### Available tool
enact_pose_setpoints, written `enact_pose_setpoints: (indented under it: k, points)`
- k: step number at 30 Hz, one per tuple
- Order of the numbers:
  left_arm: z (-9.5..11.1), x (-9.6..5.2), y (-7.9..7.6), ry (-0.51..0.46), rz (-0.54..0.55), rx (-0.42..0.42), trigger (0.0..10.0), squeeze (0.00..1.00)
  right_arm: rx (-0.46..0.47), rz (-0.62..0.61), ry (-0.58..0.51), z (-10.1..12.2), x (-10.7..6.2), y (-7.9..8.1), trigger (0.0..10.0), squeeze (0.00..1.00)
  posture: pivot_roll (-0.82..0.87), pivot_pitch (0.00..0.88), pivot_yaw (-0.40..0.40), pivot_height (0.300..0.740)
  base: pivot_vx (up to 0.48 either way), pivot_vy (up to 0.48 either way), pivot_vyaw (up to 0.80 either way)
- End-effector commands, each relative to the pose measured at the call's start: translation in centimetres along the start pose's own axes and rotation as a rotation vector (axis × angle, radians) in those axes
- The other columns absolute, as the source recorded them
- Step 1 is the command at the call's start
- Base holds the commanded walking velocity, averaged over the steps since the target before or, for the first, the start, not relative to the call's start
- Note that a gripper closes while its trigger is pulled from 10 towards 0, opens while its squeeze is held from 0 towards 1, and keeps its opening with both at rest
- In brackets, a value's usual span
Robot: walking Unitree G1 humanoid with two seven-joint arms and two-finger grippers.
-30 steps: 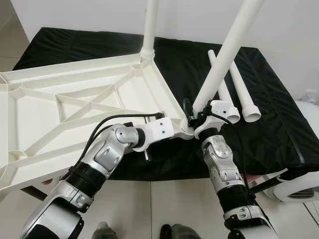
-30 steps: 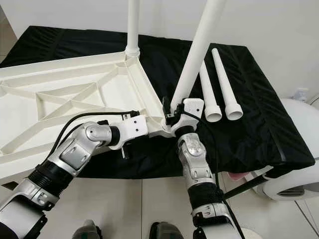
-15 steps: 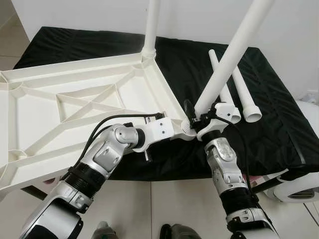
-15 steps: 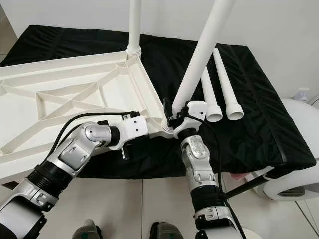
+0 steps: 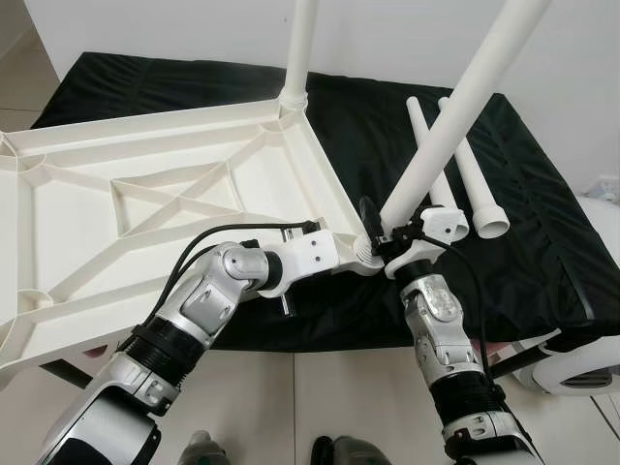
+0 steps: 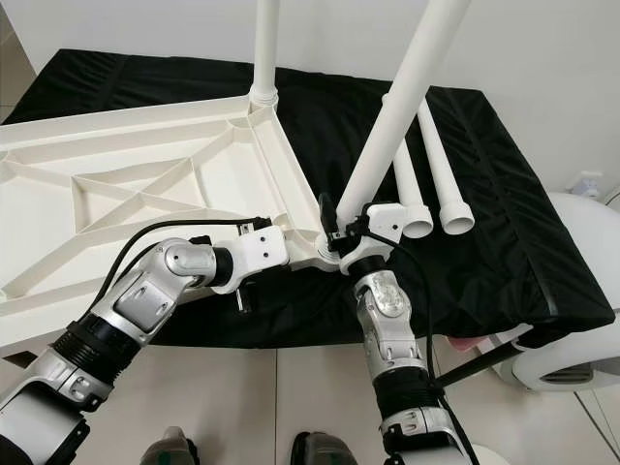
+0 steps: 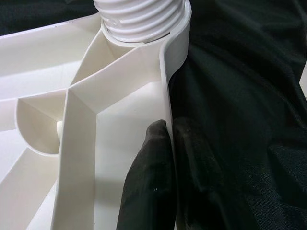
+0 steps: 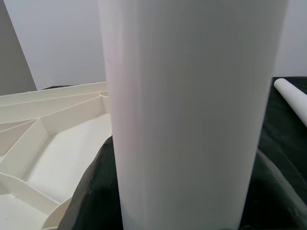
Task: Building children table
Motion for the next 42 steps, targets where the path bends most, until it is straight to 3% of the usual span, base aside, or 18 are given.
enact_pose_setpoints:
  k: [1, 9, 10, 12, 14, 17, 21, 26, 28, 33, 40, 42]
  points:
    - [-1.8, -0.9, 1.0, 0.086, 0.05, -0.003, 10.0, 0.0, -0.103, 0.056, 0.115, -2.5, -2.0, -0.3, 10.0, 0.0, 0.04, 0.073, -0.071, 0.74, 0.0, 0.0, 0.0]
    - [-1.8, -1.0, 0.9, 0.086, 0.048, -0.005, 10.0, 0.0, -0.099, 0.064, 0.124, -2.8, -2.2, -0.3, 10.0, 0.0, 0.04, 0.071, -0.071, 0.74, 0.0, 0.0, 0.0]
    - [-1.8, -1.0, 0.9, 0.085, 0.047, -0.004, 10.0, 0.0, -0.056, 0.067, 0.137, -2.8, -2.0, -0.2, 10.0, 0.0, 0.04, 0.068, -0.069, 0.74, 0.0, 0.0, 0.0]
    - [-1.8, -1.0, 0.9, 0.085, 0.047, -0.004, 10.0, 0.0, -0.056, 0.067, 0.137, -2.8, -2.0, -0.2, 10.0, 0.0, 0.04, 0.068, -0.069, 0.74, 0.0, 0.0, 0.0]
    - [-1.7, -0.9, 0.9, 0.084, 0.044, -0.001, 10.0, 0.0, 0.084, 0.069, 0.179, -2.6, -0.7, 0.0, 10.0, 0.0, 0.04, 0.063, -0.066, 0.74, 0.0, 0.0, 0.0]
    - [-1.7, -0.9, 0.8, 0.081, 0.041, 0.001, 10.0, 0.0, 0.146, 0.061, 0.213, -2.0, 0.7, -0.3, 10.0, 0.0, 0.04, 0.062, -0.065, 0.74, 0.0, 0.0, 0.0]
    - [-1.7, -0.9, 0.7, 0.081, 0.039, 0.001, 10.0, 0.0, 0.163, 0.049, 0.228, -1.8, 1.5, -0.7, 10.0, 0.0, 0.05, 0.059, -0.066, 0.74, 0.0, 0.0, 0.0]
    - [-1.7, -0.9, 0.5, 0.082, 0.035, 0.0, 10.0, 0.0, 0.26, 0.045, 0.197, -0.5, 2.9, -1.5, 10.0, 0.0, 0.05, 0.058, -0.07, 0.74, 0.0, 0.0, 0.0]
    - [-1.7, -0.9, 0.5, 0.083, 0.035, -0.002, 10.0, 0.0, 0.349, 0.039, 0.201, -0.3, 3.1, -1.7, 10.0, 0.0, 0.05, 0.056, -0.073, 0.74, 0.0, 0.0, 0.0]
    - [-1.8, -0.9, 0.4, 0.083, 0.035, -0.004, 10.0, 0.0, 0.352, 0.065, 0.181, 0.2, 3.1, -1.6, 10.0, 0.0, 0.05, 0.055, -0.074, 0.74, 0.0, 0.0, 0.0]
    - [-1.7, -0.8, 0.4, 0.079, 0.035, -0.003, 10.0, 0.0, 0.269, 0.122, 0.101, 1.6, 2.6, -1.3, 10.0, 0.0, 0.05, 0.056, -0.072, 0.74, 0.0, 0.0, 0.0]
    - [-1.6, -0.8, 0.4, 0.079, 0.035, -0.004, 10.0, 0.0, 0.201, 0.152, 0.072, 1.9, 2.3, -1.1, 10.0, 0.0, 0.04, 0.058, -0.07, 0.74, 0.0, 0.0, 0.0]
Point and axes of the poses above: a point about 5 cm out from each wrist's last joint towards the gripper, its own x axis pointing out of the wrist towards the gripper, its own z axis along the axis of the wrist's last joint, y = z × x, the point moved 2 cm from there along x, pointing out of the wrist towards the gripper, and after that the axes turned 6 degrees about -x, right-handed, at the moved point
